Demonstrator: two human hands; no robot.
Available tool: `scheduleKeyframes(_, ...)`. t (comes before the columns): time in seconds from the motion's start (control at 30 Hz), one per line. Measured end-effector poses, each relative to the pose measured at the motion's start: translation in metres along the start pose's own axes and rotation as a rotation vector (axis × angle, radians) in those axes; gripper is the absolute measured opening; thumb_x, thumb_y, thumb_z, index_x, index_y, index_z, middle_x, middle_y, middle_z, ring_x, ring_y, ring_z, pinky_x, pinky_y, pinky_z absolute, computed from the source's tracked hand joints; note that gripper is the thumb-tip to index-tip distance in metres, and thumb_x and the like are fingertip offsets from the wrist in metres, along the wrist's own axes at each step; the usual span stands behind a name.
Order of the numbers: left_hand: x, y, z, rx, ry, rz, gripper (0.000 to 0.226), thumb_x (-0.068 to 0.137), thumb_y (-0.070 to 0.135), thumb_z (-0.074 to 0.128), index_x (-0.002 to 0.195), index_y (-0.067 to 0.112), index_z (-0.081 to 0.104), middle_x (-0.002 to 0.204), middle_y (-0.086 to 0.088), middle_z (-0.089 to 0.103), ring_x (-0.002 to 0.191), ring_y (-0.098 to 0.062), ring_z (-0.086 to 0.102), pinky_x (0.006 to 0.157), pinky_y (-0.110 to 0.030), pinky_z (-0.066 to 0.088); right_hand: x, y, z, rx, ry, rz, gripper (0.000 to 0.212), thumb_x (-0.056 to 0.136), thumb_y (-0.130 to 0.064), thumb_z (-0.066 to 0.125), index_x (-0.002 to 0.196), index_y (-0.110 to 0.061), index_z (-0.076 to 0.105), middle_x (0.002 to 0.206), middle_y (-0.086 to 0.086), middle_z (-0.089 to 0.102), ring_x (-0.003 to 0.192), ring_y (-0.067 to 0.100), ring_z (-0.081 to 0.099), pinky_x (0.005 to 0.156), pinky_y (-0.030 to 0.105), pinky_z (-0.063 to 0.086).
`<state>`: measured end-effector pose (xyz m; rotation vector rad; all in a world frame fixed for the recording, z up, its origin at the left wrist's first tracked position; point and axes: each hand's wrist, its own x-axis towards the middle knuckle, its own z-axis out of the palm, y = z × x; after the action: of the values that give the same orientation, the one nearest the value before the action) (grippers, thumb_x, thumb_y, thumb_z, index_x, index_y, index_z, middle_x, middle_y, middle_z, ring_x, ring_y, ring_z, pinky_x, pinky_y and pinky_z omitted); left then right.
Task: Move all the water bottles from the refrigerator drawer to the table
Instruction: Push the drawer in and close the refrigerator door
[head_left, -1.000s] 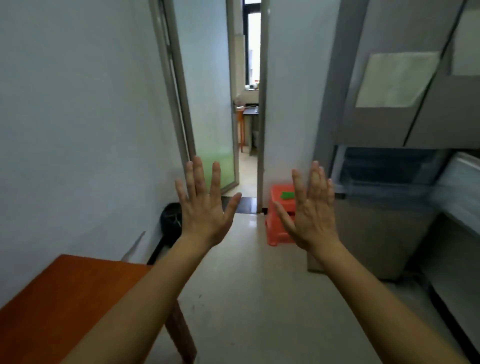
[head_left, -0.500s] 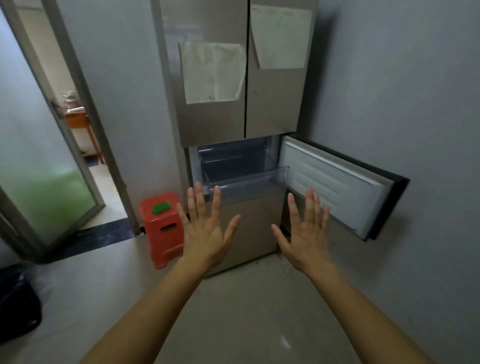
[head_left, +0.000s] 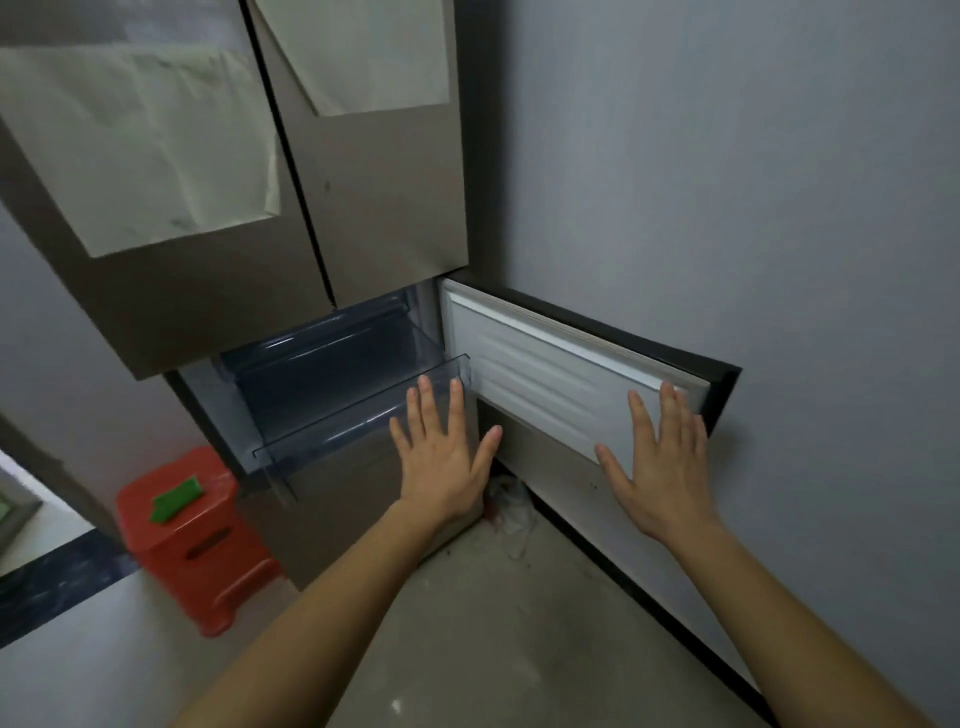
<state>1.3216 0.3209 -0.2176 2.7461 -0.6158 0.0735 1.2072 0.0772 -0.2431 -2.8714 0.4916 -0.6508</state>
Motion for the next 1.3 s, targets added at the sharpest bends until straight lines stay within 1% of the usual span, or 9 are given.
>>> scheduleKeyframes(0.13, 0.048, -0.004, 0.03, 0.094, -0.082, -0.092, 0.081, 0.093, 0.072, 0.01, 0.152, 0.029, -0.025, 0.155, -0.01, -0.038, 0.143, -0.029, -0.034, 0.118, -0.06, -0.008, 0.058, 0.019, 0.048, 0.049, -0.099, -0.035, 0.082, 0.095, -0.063, 0.028, 0.159, -0.015, 0.013, 0.164, 0.022, 0.002, 0.152, 0.038, 0.004, 0.122, 0.054, 0.012)
scheduleKeyframes(0.27, 0.075, -0.024, 0.043, 0.2, -0.15, -0.223, 0.081, 0.093, 0.071, 0.011, 0.153, 0.028, -0.022, 0.156, -0.012, -0.037, 0.144, -0.031, -0.033, 0.118, -0.061, -0.006, 0.117, 0.004, 0.09, 0.132, -0.23, -0.169, 0.084, 0.098, -0.054, 0.046, 0.16, -0.013, 0.007, 0.164, 0.023, -0.004, 0.151, 0.041, 0.001, 0.123, 0.053, 0.012)
scheduleKeyframes(0.37, 0.079, -0.047, 0.044, 0.236, -0.193, -0.325, 0.081, 0.094, 0.07, 0.012, 0.152, 0.028, -0.025, 0.154, -0.013, -0.039, 0.142, -0.032, -0.035, 0.118, -0.061, -0.007, 0.156, -0.023, 0.118, 0.198, -0.386, -0.233, 0.087, 0.098, -0.052, 0.048, 0.159, -0.016, -0.004, 0.164, 0.02, -0.014, 0.152, 0.039, -0.003, 0.123, 0.052, 0.012)
scheduleKeyframes(0.5, 0.072, -0.09, 0.05, 0.231, -0.204, -0.497, 0.081, 0.095, 0.07, 0.015, 0.154, 0.027, -0.021, 0.154, -0.013, -0.039, 0.143, -0.033, -0.034, 0.118, -0.061, -0.006, 0.184, -0.066, 0.157, 0.295, -0.585, -0.305, 0.093, 0.098, -0.051, 0.051, 0.157, -0.023, -0.016, 0.164, 0.014, -0.02, 0.152, 0.036, 0.004, 0.119, 0.05, 0.021)
scheduleKeyframes(0.67, 0.074, -0.15, 0.07, 0.237, -0.201, -0.62, 0.081, 0.095, 0.069, 0.017, 0.154, 0.027, -0.02, 0.155, -0.013, -0.037, 0.143, -0.034, -0.032, 0.119, -0.062, -0.001, 0.197, -0.122, 0.208, 0.357, -0.758, -0.354, 0.095, 0.097, -0.044, 0.057, 0.157, -0.027, -0.016, 0.164, 0.014, -0.019, 0.151, 0.039, 0.01, 0.114, 0.047, 0.031)
scheduleKeyframes(0.9, 0.09, -0.223, 0.095, 0.248, -0.2, -0.582, 0.082, 0.095, 0.07, 0.015, 0.151, 0.028, -0.028, 0.153, -0.01, -0.042, 0.142, -0.034, -0.035, 0.118, -0.062, -0.004, 0.19, -0.185, 0.268, 0.259, -0.689, -0.361, 0.107, 0.093, -0.042, 0.063, 0.153, -0.032, -0.026, 0.152, 0.014, -0.046, 0.144, 0.046, 0.027, 0.09, 0.045, 0.055)
scheduleKeyframes(1.03, 0.104, -0.253, 0.097, 0.3, -0.192, -0.498, 0.083, 0.095, 0.069, 0.016, 0.15, 0.026, -0.029, 0.153, -0.011, -0.042, 0.142, -0.034, -0.035, 0.119, -0.06, -0.001, 0.194, -0.205, 0.29, 0.267, -0.585, -0.329, 0.103, 0.092, -0.04, 0.064, 0.158, -0.027, -0.015, 0.153, 0.017, -0.043, 0.148, 0.049, 0.009, 0.099, 0.054, 0.05)
scheduleKeyframes(1.17, 0.13, -0.277, 0.094, 0.289, -0.161, -0.471, 0.083, 0.096, 0.068, 0.019, 0.152, 0.026, -0.026, 0.155, -0.012, -0.039, 0.143, -0.034, -0.034, 0.12, -0.058, -0.003, 0.22, -0.222, 0.301, 0.279, -0.569, -0.317, 0.102, 0.093, -0.042, 0.063, 0.158, -0.026, -0.014, 0.155, 0.019, -0.038, 0.15, 0.044, -0.008, 0.115, 0.053, 0.03)
scheduleKeyframes(1.3, 0.149, -0.286, 0.094, 0.285, -0.133, -0.477, 0.084, 0.097, 0.066, 0.024, 0.153, 0.025, -0.023, 0.156, -0.015, -0.035, 0.144, -0.035, -0.032, 0.12, -0.057, -0.003, 0.241, -0.231, 0.307, 0.307, -0.548, -0.285, 0.102, 0.091, -0.039, 0.066, 0.159, -0.016, -0.007, 0.161, 0.017, -0.028, 0.152, 0.039, -0.003, 0.116, 0.049, 0.029)
